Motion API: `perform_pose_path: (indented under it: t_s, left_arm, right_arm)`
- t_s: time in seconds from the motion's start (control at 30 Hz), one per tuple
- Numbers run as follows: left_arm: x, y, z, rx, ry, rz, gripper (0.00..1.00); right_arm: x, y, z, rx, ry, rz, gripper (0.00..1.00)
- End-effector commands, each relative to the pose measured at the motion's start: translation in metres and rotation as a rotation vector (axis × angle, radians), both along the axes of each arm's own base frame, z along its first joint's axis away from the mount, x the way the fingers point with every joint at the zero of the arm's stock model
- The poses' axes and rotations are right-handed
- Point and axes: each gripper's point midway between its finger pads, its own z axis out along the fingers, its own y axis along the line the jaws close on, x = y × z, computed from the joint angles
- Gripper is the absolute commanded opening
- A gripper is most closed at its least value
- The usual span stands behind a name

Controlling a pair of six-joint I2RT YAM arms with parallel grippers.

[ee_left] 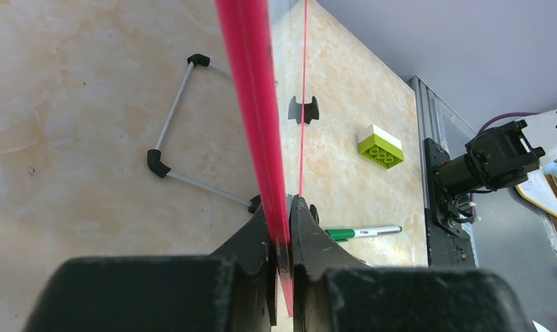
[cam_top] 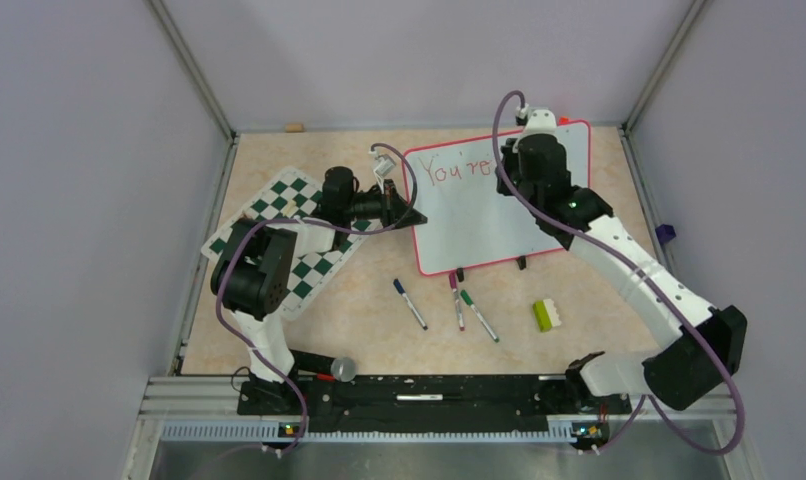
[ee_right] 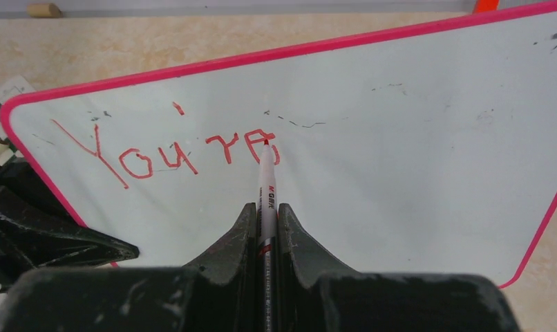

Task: Write a sentence on the whiteboard

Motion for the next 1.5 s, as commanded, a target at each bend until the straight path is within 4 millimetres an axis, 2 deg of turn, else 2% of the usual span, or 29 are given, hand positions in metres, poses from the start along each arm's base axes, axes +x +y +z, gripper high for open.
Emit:
perform_pose_path:
  t_s: [0.0,0.33,0.53,0.73,0.9,1.1,1.3,1.47]
  left_arm:
    - [-0.001,0.006,-0.027,0.046,-0.073,-0.023,0.0]
    - [0.005,0.013,-0.028,0.058,-0.033,-0.041,0.0]
    - [0.008,0.017,-0.041,0.103,-0.019,-0.037,0.0]
    - [0.007,0.021,-0.039,0.079,-0.03,-0.039,0.0]
    - [0.007,0.024,-0.036,0.05,-0.044,-0.025,0.0]
    - [0.008,0.025,-0.04,0.051,-0.042,-0.013,0.0]
    - [0.008,0.025,-0.043,0.052,-0.037,-0.016,0.0]
    - [0.006,0.025,-0.044,0.051,-0.029,-0.019,0.0]
  right_arm:
    - [-0.013,-0.011,0.042,0.052,-0.108,0.002,0.0]
    - [-0.03,-0.02,0.045,0.08,-0.148,0.006,0.0]
    - [-0.032,-0.022,0.044,0.088,-0.155,-0.007,0.0]
    - [-0.033,-0.03,0.039,0.056,-0.146,-0.035,0.0]
    - [-0.037,-0.035,0.044,0.015,-0.123,-0.034,0.0]
    - [-0.052,-0.04,0.054,0.033,-0.109,-0.034,0.0]
    - [-0.054,-0.032,0.057,0.07,-0.082,-0.006,0.0]
    - [-0.043,-0.018,0.054,0.066,-0.054,0.033,0.0]
